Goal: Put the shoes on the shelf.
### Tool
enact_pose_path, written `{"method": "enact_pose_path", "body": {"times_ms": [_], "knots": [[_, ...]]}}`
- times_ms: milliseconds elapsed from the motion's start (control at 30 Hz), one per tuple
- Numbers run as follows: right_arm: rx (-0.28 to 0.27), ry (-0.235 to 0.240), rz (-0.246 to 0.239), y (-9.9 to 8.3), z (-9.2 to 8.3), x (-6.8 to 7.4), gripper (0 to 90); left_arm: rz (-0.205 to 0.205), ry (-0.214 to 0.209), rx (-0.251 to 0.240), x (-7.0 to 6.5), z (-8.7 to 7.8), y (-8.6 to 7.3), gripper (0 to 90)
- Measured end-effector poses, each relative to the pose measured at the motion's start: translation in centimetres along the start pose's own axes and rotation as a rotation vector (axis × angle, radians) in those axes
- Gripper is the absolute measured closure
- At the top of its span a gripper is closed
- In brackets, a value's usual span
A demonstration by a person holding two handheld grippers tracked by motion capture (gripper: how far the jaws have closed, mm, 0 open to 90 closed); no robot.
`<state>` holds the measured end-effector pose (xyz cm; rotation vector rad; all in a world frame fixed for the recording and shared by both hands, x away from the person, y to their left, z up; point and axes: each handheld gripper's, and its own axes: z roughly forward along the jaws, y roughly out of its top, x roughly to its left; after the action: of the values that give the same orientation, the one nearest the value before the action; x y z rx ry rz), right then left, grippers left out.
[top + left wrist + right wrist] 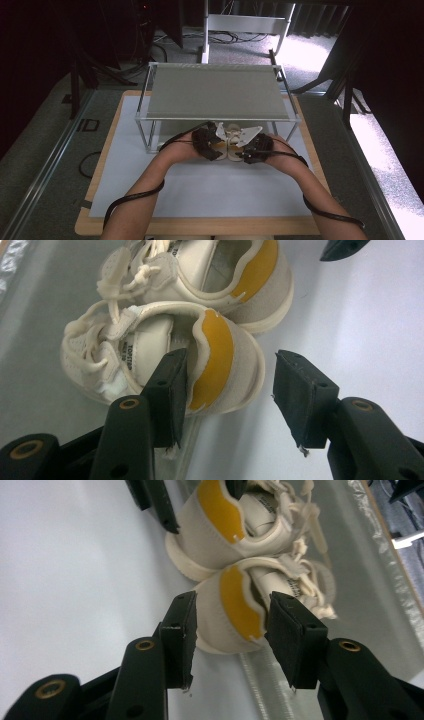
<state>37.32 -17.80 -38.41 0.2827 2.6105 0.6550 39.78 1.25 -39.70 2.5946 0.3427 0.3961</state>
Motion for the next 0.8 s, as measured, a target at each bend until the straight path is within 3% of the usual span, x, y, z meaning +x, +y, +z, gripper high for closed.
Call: {"method": "enact_pose_path", "body": {"times_ms": [100, 233, 367, 500, 633, 733, 800], "knots": [[-0.001, -0.006, 0.018, -0.3, 0.0, 0.3, 54.5, -0.009, 0.017, -0.013, -0.2, -0.5, -0.2, 47.9], [-0.009, -0.018, 0.037, -0.5, -0.2, 0.8, 54.5, -0.051, 0.018, -0.025, -0.3, -1.4, -0.3, 48.0], [-0.033, -0.023, 0.073, -0.7, -0.5, 1.2, 55.3, -0.061, 0.004, -0.029, -1.1, -1.9, -0.5, 48.0], [-0.060, -0.020, 0.117, -1.1, -0.4, 1.7, 56.8, -0.060, 0.018, -0.029, -2.4, -2.2, -0.6, 48.0], [-0.079, -0.071, 0.160, -1.6, 0.0, 2.7, 57.0, -0.090, 0.004, -0.050, -3.4, -2.3, -0.9, 48.3], [-0.095, -0.091, 0.175, -2.1, 0.3, 3.4, 64.4, -0.132, 0.003, -0.070, -4.1, -2.1, -1.4, 51.0], [-0.130, -0.120, 0.218, -2.5, 0.3, 3.8, 70.3, -0.150, 0.018, -0.089, -4.5, -1.9, -1.9, 56.5]]}}
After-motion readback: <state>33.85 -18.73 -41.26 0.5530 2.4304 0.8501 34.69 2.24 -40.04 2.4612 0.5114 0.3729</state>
